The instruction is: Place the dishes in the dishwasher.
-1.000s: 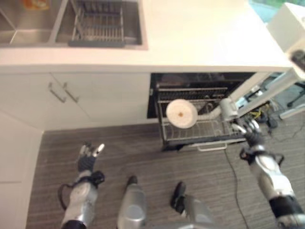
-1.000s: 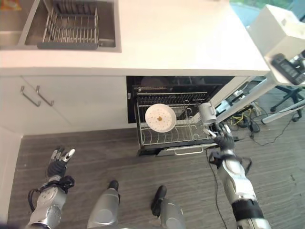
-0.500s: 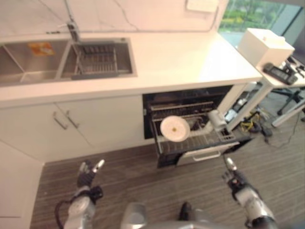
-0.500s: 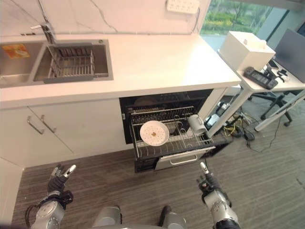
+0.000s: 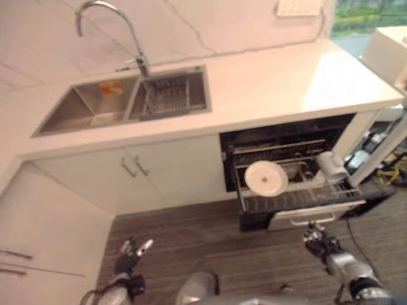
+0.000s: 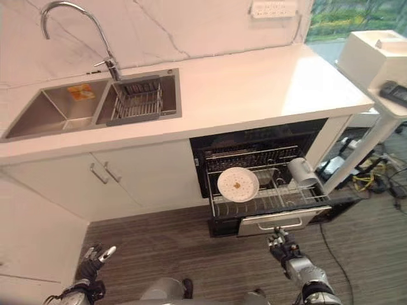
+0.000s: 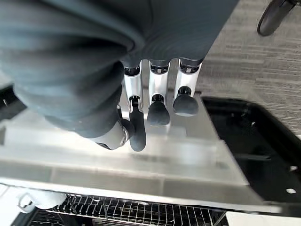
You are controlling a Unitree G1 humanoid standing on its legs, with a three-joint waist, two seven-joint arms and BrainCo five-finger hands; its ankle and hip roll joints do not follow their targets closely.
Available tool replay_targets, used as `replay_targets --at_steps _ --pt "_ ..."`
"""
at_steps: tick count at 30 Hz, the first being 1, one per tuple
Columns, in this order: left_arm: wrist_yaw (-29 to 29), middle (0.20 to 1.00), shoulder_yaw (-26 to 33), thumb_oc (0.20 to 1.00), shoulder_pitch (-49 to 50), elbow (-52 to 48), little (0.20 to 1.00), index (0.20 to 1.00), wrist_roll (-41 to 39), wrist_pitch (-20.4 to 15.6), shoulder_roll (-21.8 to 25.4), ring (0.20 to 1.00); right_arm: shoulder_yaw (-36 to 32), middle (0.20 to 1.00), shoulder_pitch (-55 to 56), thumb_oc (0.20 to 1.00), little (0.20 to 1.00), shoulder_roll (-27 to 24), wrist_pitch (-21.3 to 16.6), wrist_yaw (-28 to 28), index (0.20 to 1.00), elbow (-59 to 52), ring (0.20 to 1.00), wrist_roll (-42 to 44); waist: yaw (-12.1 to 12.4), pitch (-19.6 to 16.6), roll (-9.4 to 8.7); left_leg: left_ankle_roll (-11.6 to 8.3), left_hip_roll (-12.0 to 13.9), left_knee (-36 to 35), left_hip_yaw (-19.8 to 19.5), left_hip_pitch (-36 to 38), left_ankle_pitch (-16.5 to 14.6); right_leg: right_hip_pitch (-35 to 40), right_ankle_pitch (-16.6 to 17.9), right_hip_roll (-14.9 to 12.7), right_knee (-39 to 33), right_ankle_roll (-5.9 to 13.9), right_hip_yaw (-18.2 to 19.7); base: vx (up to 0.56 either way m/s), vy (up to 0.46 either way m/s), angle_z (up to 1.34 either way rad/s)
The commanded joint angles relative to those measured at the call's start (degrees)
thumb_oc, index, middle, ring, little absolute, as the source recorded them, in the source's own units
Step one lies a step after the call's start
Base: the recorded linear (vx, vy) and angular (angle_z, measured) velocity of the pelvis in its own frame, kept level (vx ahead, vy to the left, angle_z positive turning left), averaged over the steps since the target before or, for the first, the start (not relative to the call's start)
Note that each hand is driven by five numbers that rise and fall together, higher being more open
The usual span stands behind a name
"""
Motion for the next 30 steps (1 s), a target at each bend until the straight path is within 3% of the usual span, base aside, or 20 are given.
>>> replay_targets --at_steps 1,9,11,18,28,30 --pt "0.1 1.000 -0.7 1.000 -2.6 -2.5 1.000 1.000 -2.6 -3.9 0.9 1.000 -4.2 0.200 -4.5 0.200 0.200 -0.8 0.4 0.9 0.200 0.9 0.200 -1.0 1.1 2.3 -0.30 -3.30 3.2 0.7 2.1 -2.2 3.0 -0.4 1.8 0.3 1.9 1.67 -1.4 0.00 0.124 0.24" --pt "0.1 1.000 -3.6 1.000 -1.8 -2.7 1.000 1.000 -4.6 -3.4 -1.4 1.000 -5.8 0.200 -10.6 0.200 0.200 -8.1 0.3 -1.2 0.200 3.1 0.200 -5.8 1.4 2.8 5.02 -3.46 0.7 0.7 1.7 -3.6 4.0 -2.1 2.6 -2.5 1.9 1.98 -1.2 0.03 0.165 0.10" --pt "-0.7 1.000 -5.1 1.000 -1.5 -3.1 1.000 1.000 -5.4 -3.1 -1.7 1.000 -6.3 0.200 -14.8 0.200 0.200 -12.9 1.1 -1.0 0.200 5.2 0.200 -10.0 1.5 3.6 7.23 -3.58 -0.2 0.7 2.2 -3.8 4.2 -2.5 2.7 -3.7 1.9 2.35 -1.1 0.06 0.198 0.08" --pt "-0.6 1.000 -6.5 1.000 -1.6 -5.1 1.000 1.000 -6.7 -1.7 -0.9 1.000 -5.4 0.200 -22.9 0.200 0.200 -19.5 2.2 0.0 0.200 7.4 0.200 -15.9 2.3 5.1 9.55 -3.41 -1.7 0.7 2.1 -5.0 4.6 -3.9 3.6 -5.4 1.9 2.84 -1.0 0.01 0.094 0.07" --pt "-1.9 1.000 -6.0 1.000 -0.6 -5.3 1.000 1.000 -5.7 -0.4 1.0 1.000 -0.2 0.200 -36.1 0.200 0.200 -26.6 2.9 0.8 0.200 8.8 0.200 -23.1 4.6 6.3 11.36 -3.07 -3.5 0.7 1.1 -7.3 5.0 -5.8 4.5 -7.2 1.9 3.08 -1.2 0.06 0.027 0.06" --pt "-2.2 1.000 -6.0 1.000 -0.1 -6.1 1.000 1.000 -5.4 0.7 2.3 1.000 2.6 0.200 -42.0 0.200 0.200 -30.0 3.3 1.0 0.200 10.2 0.200 -26.2 5.4 6.9 12.68 -3.12 -3.9 0.7 0.6 -8.7 5.4 -6.9 4.4 -7.4 1.9 3.09 -1.0 0.08 -0.017 0.04"
